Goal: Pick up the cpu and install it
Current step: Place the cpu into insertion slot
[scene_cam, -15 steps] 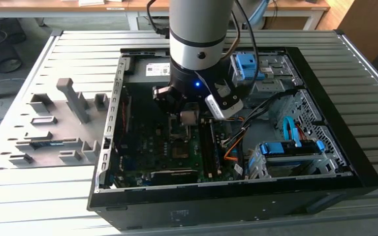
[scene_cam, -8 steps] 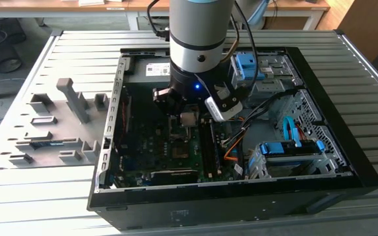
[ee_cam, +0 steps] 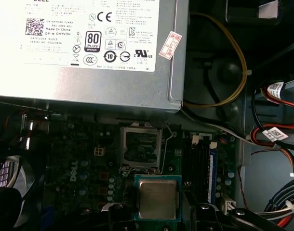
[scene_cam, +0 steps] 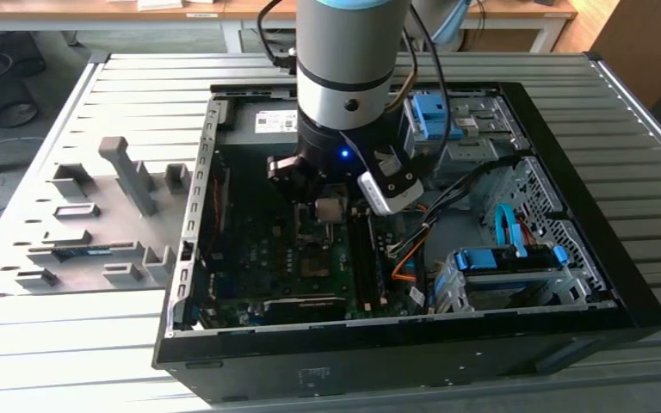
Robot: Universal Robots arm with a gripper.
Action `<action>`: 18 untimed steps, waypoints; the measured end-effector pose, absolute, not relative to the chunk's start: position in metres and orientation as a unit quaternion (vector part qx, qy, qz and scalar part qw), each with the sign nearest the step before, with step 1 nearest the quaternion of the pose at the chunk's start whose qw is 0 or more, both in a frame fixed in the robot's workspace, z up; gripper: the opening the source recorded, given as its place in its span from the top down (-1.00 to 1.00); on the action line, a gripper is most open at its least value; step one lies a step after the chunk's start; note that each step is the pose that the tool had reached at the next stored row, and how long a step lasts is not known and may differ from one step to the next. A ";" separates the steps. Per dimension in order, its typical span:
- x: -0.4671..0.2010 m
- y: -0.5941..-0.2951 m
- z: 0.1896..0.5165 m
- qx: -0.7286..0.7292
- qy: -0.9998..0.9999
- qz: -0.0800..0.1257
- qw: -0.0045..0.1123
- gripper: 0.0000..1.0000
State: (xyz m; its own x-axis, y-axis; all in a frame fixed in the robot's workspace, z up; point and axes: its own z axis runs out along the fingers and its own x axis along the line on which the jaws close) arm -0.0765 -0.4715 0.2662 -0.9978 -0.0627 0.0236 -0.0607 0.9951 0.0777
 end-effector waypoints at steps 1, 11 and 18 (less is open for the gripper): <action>-0.077 -0.472 0.266 0.031 -0.999 -0.038 0.013 0.06; -0.076 -0.472 0.260 0.031 -0.999 -0.038 0.013 0.06; -0.076 -0.472 0.257 0.031 -0.999 -0.038 0.013 0.06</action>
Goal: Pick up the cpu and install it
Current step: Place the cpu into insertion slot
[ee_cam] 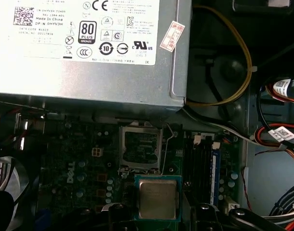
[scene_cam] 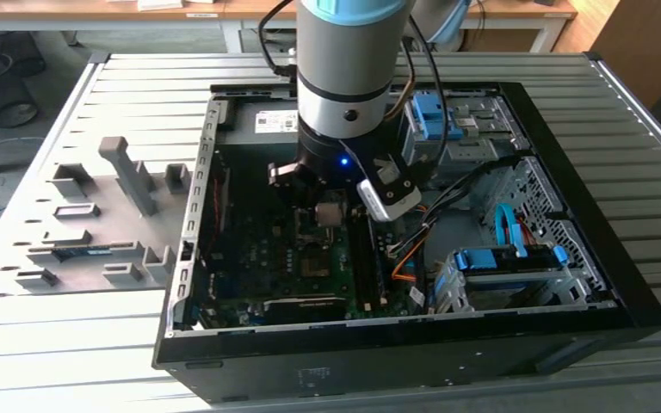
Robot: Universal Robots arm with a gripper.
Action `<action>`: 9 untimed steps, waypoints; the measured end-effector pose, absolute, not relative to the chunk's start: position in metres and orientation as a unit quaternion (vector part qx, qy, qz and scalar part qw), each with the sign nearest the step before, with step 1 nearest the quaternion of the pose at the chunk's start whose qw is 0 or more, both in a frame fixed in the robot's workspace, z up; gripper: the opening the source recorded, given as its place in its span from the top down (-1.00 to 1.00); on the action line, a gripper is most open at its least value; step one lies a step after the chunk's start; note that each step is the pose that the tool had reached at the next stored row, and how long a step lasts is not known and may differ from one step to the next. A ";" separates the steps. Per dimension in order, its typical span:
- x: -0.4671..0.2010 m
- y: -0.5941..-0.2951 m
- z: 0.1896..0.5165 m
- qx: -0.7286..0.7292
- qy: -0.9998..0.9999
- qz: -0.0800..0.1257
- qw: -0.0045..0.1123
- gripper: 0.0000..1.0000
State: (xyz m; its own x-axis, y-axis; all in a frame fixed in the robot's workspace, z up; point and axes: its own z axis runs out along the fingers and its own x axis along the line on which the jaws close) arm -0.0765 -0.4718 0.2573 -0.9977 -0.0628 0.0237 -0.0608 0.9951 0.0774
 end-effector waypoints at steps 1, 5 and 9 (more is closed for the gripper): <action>-0.076 -0.472 0.257 0.031 -0.999 -0.038 0.013 0.06; -0.076 -0.472 0.255 0.031 -0.999 -0.039 0.013 0.06; -0.076 -0.473 0.252 0.031 -0.999 -0.038 0.013 0.06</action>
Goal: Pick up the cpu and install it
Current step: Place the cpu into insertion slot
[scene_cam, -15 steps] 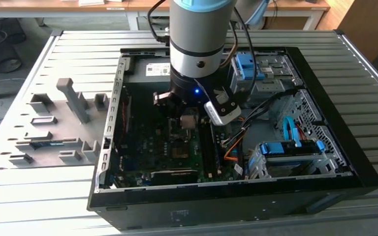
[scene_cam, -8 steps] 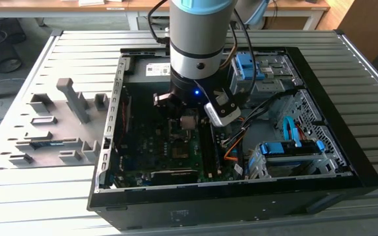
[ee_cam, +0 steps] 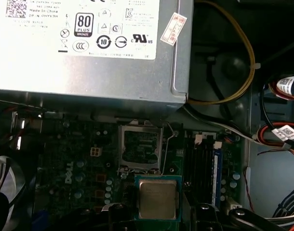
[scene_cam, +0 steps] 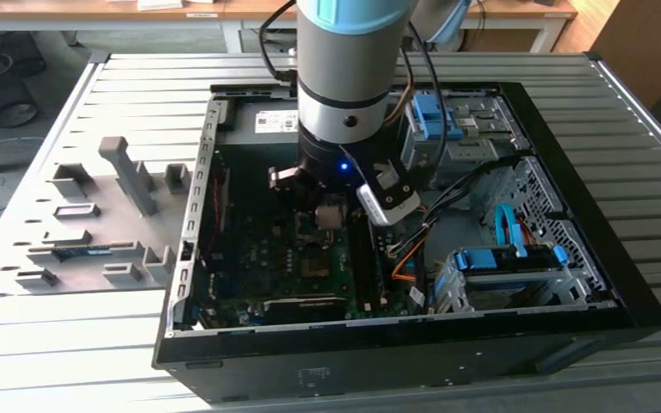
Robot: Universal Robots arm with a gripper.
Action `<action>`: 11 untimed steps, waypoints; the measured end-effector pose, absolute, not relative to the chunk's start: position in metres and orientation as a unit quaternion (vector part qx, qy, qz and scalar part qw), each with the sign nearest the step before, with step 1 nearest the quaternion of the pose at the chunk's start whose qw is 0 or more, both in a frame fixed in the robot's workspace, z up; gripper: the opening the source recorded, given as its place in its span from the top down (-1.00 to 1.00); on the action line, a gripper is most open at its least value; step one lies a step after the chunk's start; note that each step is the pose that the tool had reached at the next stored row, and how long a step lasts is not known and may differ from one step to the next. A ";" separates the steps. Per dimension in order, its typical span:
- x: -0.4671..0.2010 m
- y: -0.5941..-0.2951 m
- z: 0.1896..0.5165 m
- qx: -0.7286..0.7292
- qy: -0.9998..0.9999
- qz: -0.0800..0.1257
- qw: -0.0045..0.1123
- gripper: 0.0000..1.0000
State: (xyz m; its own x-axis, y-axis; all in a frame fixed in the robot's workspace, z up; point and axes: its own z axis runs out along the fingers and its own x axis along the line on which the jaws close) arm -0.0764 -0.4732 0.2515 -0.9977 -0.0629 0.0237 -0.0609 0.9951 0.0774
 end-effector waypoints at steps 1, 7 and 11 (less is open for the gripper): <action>-0.076 -0.474 0.251 0.031 -0.999 -0.038 0.013 0.06; -0.077 -0.476 0.241 0.031 -0.999 -0.038 0.013 0.06; -0.081 -0.478 0.236 0.028 -0.999 -0.035 0.012 0.06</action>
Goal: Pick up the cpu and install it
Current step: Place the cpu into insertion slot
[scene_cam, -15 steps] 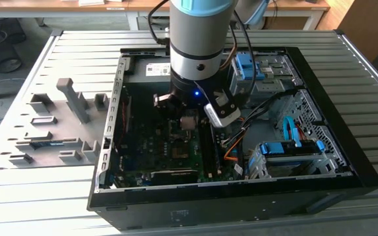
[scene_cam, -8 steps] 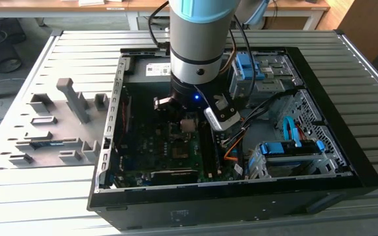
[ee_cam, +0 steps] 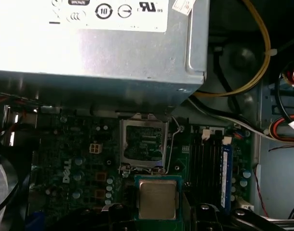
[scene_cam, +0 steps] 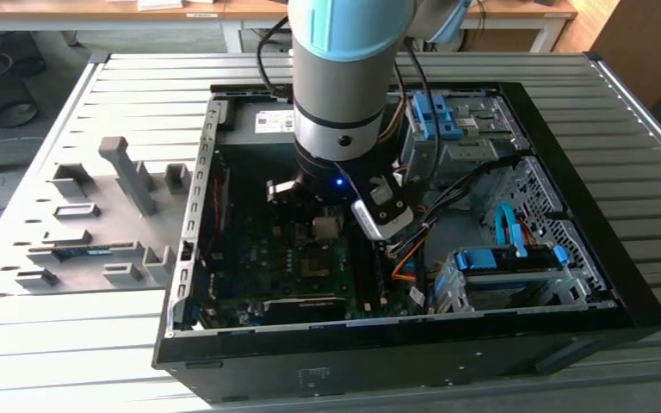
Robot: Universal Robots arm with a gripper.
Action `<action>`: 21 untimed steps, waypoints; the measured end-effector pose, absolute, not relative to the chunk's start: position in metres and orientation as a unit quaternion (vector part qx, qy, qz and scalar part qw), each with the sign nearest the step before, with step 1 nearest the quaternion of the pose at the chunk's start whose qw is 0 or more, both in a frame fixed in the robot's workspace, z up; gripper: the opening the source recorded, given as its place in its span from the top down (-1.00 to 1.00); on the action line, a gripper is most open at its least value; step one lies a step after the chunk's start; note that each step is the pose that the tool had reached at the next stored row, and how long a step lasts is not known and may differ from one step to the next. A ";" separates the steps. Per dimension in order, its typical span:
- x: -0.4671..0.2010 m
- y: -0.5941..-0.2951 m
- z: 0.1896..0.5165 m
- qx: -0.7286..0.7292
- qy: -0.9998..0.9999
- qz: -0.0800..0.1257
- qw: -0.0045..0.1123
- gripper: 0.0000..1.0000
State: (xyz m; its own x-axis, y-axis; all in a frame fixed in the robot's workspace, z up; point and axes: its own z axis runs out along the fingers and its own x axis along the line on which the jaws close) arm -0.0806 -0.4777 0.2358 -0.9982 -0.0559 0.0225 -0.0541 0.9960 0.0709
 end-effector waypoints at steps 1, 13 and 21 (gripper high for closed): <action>-0.081 -0.478 0.235 0.025 -0.999 -0.033 0.012 0.06; -0.090 -0.495 0.225 0.000 -1.000 -0.024 0.005 0.06; -0.095 -0.497 0.213 -0.018 -1.000 -0.024 0.004 0.06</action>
